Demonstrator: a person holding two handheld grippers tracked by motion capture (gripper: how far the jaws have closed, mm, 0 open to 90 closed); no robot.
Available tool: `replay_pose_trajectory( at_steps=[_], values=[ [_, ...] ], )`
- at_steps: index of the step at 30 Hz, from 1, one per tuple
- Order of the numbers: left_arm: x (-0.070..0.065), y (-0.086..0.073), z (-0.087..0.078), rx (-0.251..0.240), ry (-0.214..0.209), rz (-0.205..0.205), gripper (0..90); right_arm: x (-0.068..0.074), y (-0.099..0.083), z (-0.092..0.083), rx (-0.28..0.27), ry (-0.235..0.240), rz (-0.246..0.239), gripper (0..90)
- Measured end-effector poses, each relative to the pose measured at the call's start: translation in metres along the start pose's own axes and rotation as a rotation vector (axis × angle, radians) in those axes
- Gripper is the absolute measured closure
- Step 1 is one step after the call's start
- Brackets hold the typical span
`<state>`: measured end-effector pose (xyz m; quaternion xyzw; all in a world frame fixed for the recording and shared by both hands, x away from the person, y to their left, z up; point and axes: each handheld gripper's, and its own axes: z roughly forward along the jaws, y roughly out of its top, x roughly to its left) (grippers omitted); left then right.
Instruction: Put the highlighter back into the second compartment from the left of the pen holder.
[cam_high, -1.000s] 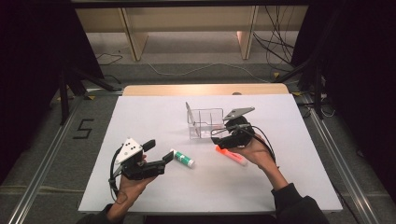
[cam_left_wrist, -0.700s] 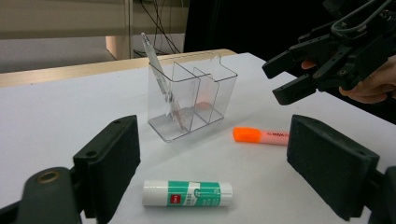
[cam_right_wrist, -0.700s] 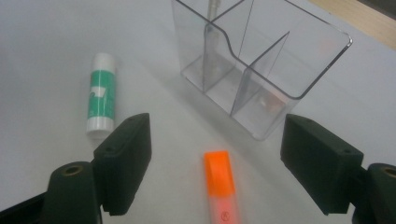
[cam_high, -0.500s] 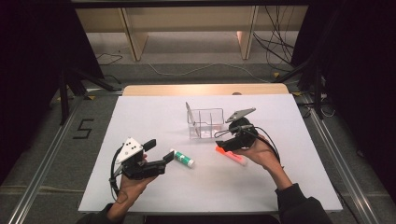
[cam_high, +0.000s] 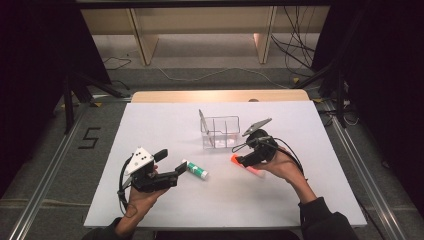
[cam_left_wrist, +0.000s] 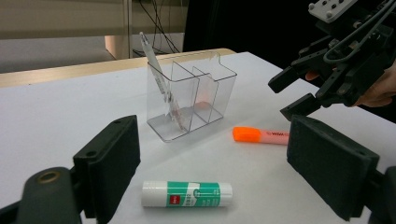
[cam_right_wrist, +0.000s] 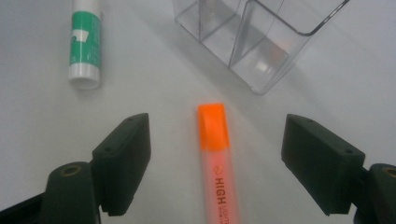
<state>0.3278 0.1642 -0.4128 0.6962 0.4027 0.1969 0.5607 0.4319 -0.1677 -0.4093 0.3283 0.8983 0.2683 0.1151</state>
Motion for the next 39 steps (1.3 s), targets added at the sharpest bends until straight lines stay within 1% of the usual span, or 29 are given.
replay_pose_trajectory(
  at_steps=[2, 5, 6, 9, 11, 12, 13, 16, 18, 21, 30, 32, 39],
  values=[
    [0.000, 0.000, 0.000, -0.001, 0.000, 0.002, 16.8, -0.002, -0.001, 0.002, 0.015, 0.001, -0.019, 25.4],
    [-0.001, 0.000, -0.001, -0.010, -0.003, 0.002, 16.8, -0.003, -0.002, 0.006, 0.048, 0.009, -0.017, 25.9],
    [-0.001, 0.000, -0.001, -0.007, -0.003, 0.002, 16.8, -0.003, -0.002, 0.007, 0.070, 0.011, -0.005, 26.2],
    [0.000, 0.000, -0.001, -0.005, -0.004, 0.004, 16.8, -0.004, -0.003, 0.013, 0.120, 0.010, -0.011, 26.4],
    [-0.001, 0.000, -0.002, -0.008, -0.005, 0.007, 16.8, -0.005, -0.004, 0.018, 0.149, 0.000, -0.019, 27.1],
    [-0.001, 0.000, -0.002, -0.008, -0.006, 0.007, 16.7, -0.005, -0.004, 0.019, 0.163, -0.001, -0.015, 27.8],
    [0.000, 0.000, -0.002, -0.008, -0.005, 0.009, 16.7, -0.005, -0.005, 0.021, 0.171, 0.001, -0.023, 28.6],
    [-0.001, 0.000, -0.003, -0.013, -0.006, 0.005, 16.8, -0.005, -0.005, 0.025, 0.204, -0.001, -0.021, 30.6],
    [0.000, 0.000, -0.003, -0.009, -0.007, 0.008, 16.7, -0.005, -0.005, 0.028, 0.222, 0.002, -0.030, 32.4],
    [0.000, 0.000, -0.002, -0.008, -0.006, 0.013, 16.7, -0.005, -0.006, 0.032, 0.242, 0.009, -0.031, 35.2],
    [-0.001, 0.000, -0.002, -0.007, -0.007, 0.009, 16.8, -0.008, -0.007, 0.040, 0.275, 0.028, -0.028, 43.3],
    [0.000, 0.000, -0.002, -0.007, -0.007, 0.009, 16.7, -0.008, -0.006, 0.042, 0.283, 0.035, -0.035, 44.9],
    [0.000, 0.000, -0.002, -0.007, -0.007, 0.009, 16.7, -0.006, -0.005, 0.048, 0.303, 0.031, -0.047, 50.1]
  ],
)
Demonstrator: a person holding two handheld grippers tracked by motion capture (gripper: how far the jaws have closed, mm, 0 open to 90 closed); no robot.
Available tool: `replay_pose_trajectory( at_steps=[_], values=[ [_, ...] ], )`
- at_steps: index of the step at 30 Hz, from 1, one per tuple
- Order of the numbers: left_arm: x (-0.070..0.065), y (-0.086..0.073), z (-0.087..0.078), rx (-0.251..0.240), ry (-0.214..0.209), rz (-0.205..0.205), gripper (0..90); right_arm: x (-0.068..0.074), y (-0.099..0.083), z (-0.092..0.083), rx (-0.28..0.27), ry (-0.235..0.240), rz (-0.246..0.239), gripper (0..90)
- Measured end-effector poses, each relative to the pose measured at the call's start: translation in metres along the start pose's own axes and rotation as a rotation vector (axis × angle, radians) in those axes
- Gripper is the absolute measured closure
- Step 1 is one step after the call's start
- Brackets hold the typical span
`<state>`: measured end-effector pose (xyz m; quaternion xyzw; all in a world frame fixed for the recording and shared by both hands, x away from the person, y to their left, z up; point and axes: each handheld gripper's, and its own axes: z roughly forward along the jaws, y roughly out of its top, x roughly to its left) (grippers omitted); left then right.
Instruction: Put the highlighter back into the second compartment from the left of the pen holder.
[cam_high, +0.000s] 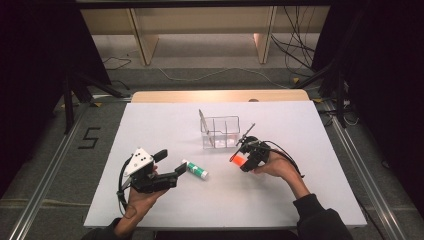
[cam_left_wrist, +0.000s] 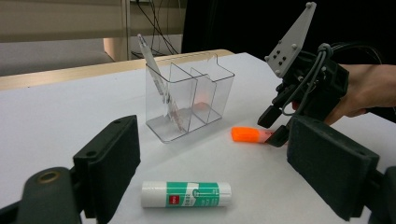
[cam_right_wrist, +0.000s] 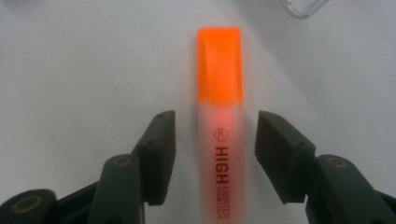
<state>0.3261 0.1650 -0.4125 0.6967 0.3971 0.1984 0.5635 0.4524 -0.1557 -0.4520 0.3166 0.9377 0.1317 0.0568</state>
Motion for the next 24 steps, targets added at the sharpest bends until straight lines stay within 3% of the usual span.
replay_pose_trajectory(
  at_steps=[24],
  values=[
    [-0.0001, -0.0001, 0.0001, -0.001, 0.002, 0.001, 16.8, 0.0058, 0.0086, 0.0068, 0.067, -0.035, -0.027, 64.6]
  ],
)
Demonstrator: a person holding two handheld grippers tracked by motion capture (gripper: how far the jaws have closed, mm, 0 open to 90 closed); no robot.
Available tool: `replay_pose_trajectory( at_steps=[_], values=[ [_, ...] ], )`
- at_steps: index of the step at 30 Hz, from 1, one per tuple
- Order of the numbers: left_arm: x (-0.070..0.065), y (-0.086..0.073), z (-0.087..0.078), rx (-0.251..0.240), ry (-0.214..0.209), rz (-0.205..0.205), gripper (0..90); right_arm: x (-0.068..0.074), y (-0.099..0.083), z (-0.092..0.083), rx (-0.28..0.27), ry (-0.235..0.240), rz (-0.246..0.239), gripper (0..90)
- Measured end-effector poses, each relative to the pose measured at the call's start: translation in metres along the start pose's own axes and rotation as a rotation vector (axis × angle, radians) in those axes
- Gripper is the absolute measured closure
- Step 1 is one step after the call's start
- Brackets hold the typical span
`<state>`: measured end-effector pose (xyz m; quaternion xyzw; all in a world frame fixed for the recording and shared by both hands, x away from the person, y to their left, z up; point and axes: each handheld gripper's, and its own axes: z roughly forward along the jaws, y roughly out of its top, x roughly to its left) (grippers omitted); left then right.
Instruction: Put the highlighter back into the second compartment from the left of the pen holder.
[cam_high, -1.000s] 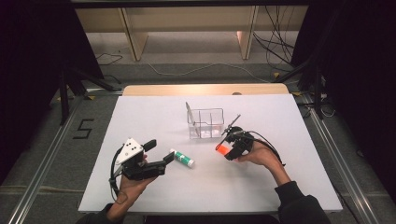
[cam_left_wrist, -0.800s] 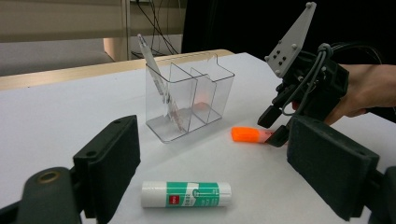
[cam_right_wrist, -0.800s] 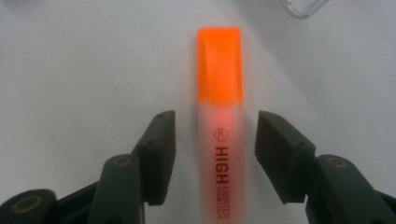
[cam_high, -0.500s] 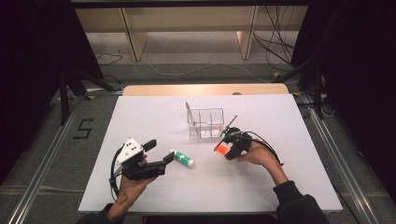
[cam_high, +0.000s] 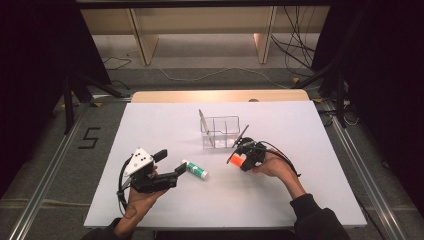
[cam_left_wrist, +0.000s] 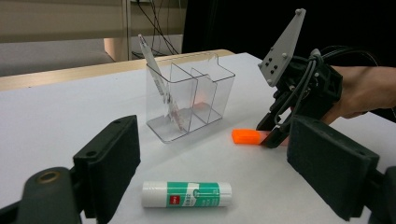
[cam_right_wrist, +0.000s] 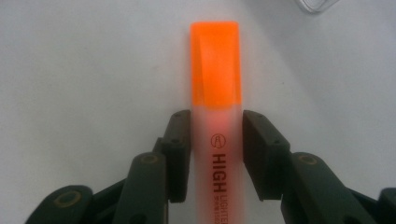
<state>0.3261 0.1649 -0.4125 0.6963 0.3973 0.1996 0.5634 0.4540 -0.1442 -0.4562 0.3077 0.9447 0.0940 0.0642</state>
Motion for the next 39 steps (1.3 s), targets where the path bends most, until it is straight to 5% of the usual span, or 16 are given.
replay_pose_trajectory(
  at_steps=[19, 39],
  values=[
    [0.000, 0.000, -0.001, -0.001, 0.001, 0.001, 16.8, 0.009, 0.002, -0.004, -0.003, -0.048, -0.057, 67.0],
    [0.000, 0.000, -0.001, -0.007, 0.003, -0.004, 16.8, 0.000, -0.004, -0.039, -0.288, -0.035, -0.024, 67.0]
  ],
)
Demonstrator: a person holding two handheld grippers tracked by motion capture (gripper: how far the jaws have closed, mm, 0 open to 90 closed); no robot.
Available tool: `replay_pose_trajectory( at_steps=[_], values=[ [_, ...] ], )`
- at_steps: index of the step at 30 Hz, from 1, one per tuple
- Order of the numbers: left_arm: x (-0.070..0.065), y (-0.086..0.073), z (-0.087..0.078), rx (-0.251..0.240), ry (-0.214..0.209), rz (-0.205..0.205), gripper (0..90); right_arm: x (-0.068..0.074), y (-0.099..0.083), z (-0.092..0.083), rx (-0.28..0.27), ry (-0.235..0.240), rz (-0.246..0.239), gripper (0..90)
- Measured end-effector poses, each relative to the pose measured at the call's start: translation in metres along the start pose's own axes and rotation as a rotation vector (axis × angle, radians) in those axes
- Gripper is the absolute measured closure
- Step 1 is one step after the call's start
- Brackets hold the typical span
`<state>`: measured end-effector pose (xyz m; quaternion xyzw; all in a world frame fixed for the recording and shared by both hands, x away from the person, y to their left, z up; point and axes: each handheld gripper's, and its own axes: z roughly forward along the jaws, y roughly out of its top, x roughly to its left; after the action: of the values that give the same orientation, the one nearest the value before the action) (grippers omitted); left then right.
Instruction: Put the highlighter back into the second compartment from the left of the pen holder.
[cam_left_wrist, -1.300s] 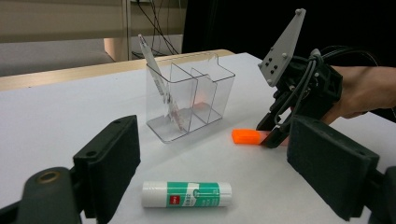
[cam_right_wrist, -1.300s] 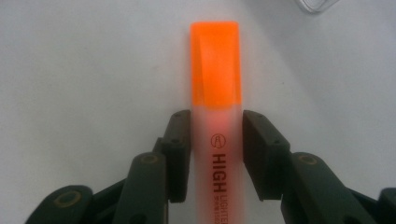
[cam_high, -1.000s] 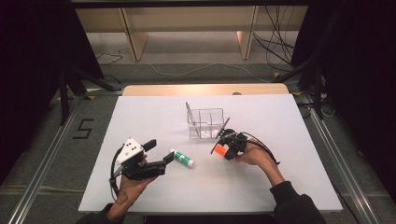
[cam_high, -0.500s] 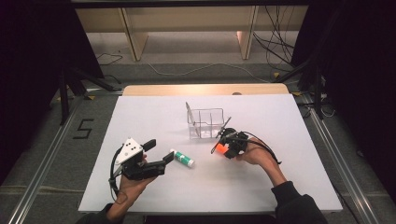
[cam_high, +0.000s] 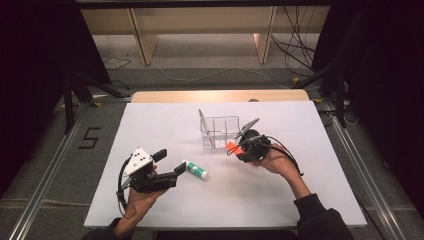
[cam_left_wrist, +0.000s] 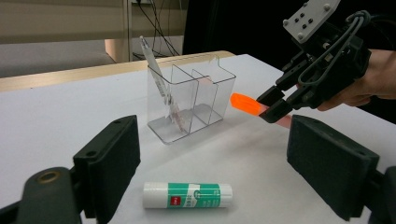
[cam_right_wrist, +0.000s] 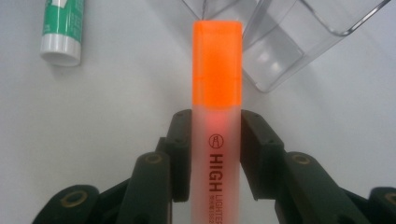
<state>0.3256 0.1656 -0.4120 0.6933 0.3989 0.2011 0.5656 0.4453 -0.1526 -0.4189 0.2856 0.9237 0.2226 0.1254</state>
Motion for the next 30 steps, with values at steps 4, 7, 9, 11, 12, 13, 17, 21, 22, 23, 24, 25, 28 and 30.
replay_pose_trajectory(
  at_steps=[4, 7, 9, 11, 12, 13, 17, 21, 22, 23, 24, 25, 28, 30],
  values=[
    [0.000, 0.000, 0.000, 0.000, 0.000, -0.001, 16.8, -0.001, 0.001, -0.004, -0.046, -0.002, 0.016, 67.0],
    [0.000, 0.000, 0.000, 0.004, 0.001, 0.000, 16.8, -0.002, 0.002, -0.009, -0.092, -0.007, 0.031, 66.9],
    [0.000, 0.000, 0.000, 0.004, 0.002, 0.000, 16.8, -0.002, 0.002, -0.012, -0.121, -0.010, 0.038, 67.0],
    [0.000, 0.000, 0.000, 0.001, 0.003, -0.002, 16.7, -0.002, 0.003, -0.015, -0.150, -0.021, 0.039, 67.0],
    [0.000, 0.000, 0.000, 0.001, 0.003, -0.001, 16.8, -0.002, 0.003, -0.016, -0.166, -0.022, 0.042, 67.0],
    [0.000, 0.000, 0.000, 0.001, 0.004, -0.001, 16.8, -0.002, 0.003, -0.018, -0.181, -0.025, 0.052, 67.0],
    [0.000, 0.000, 0.000, 0.000, 0.006, -0.003, 16.8, -0.004, 0.004, -0.024, -0.258, -0.049, 0.064, 67.0],
    [0.000, 0.000, 0.000, -0.004, 0.007, -0.006, 16.7, -0.004, 0.004, -0.029, -0.320, -0.071, 0.086, 67.0],
    [0.000, 0.000, 0.000, -0.005, 0.007, -0.007, 16.7, -0.004, 0.004, -0.030, -0.331, -0.075, 0.090, 67.0],
    [0.001, 0.000, 0.000, 0.001, 0.007, -0.001, 16.8, -0.004, 0.005, -0.031, -0.345, -0.077, 0.095, 67.0],
    [0.001, 0.000, 0.000, 0.003, 0.007, -0.001, 16.8, -0.005, 0.005, -0.031, -0.353, -0.075, 0.097, 67.0],
    [0.000, 0.000, 0.000, -0.003, 0.008, -0.006, 16.7, -0.005, 0.005, -0.032, -0.365, -0.076, 0.102, 66.9],
    [0.000, 0.000, 0.000, -0.002, 0.011, -0.007, 16.8, -0.005, 0.007, -0.033, -0.397, -0.089, 0.110, 67.0],
    [0.001, 0.000, 0.000, -0.002, 0.012, -0.007, 16.8, -0.005, 0.008, -0.034, -0.422, -0.098, 0.119, 67.0]
  ],
)
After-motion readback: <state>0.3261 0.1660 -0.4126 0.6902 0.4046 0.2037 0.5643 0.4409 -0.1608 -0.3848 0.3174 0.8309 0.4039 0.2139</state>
